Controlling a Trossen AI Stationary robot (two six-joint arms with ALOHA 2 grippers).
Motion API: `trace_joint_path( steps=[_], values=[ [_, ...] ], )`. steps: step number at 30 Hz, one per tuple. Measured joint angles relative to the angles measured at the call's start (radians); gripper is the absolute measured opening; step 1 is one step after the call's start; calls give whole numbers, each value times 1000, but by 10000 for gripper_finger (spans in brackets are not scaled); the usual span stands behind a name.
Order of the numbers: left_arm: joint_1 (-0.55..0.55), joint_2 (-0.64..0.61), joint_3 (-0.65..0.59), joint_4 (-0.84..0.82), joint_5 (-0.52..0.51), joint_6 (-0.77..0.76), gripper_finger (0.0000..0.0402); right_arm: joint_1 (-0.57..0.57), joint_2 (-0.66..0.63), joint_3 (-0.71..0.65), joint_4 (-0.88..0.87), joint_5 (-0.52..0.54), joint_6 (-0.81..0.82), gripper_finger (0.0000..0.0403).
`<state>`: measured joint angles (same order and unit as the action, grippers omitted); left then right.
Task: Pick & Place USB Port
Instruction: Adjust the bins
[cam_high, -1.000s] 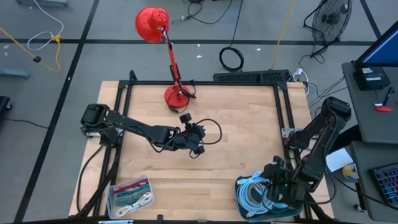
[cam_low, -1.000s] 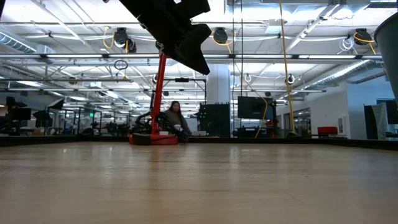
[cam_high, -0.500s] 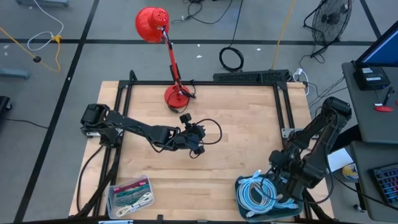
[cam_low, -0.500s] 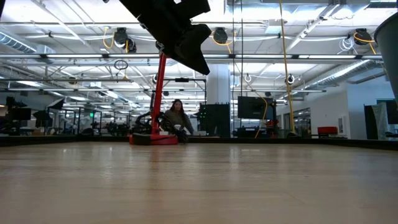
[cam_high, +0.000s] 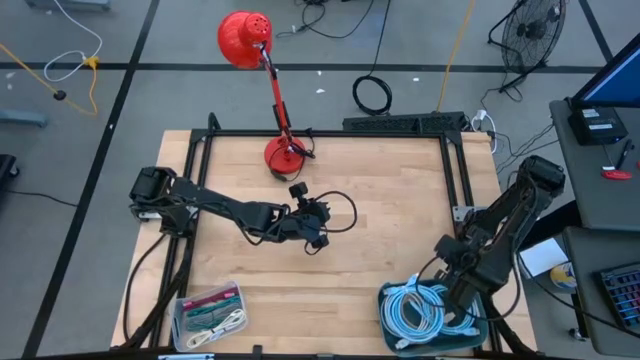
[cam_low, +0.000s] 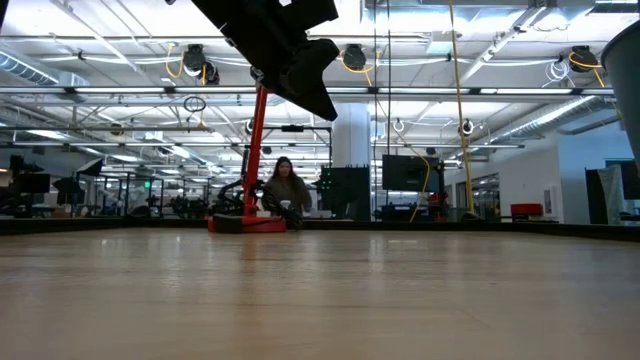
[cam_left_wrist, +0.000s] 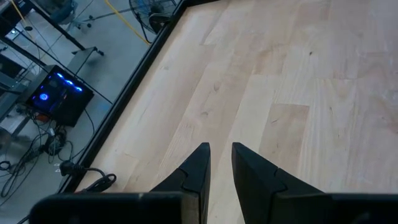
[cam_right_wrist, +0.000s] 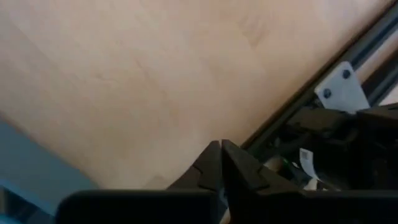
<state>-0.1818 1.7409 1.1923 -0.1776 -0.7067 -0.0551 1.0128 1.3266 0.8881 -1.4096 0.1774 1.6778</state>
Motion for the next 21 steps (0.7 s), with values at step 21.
trace_joint_path(
  steps=[21],
  values=[
    [0,0,0,-9,2,-5,69,15,0,1,345,-134,-22,1]
  ],
)
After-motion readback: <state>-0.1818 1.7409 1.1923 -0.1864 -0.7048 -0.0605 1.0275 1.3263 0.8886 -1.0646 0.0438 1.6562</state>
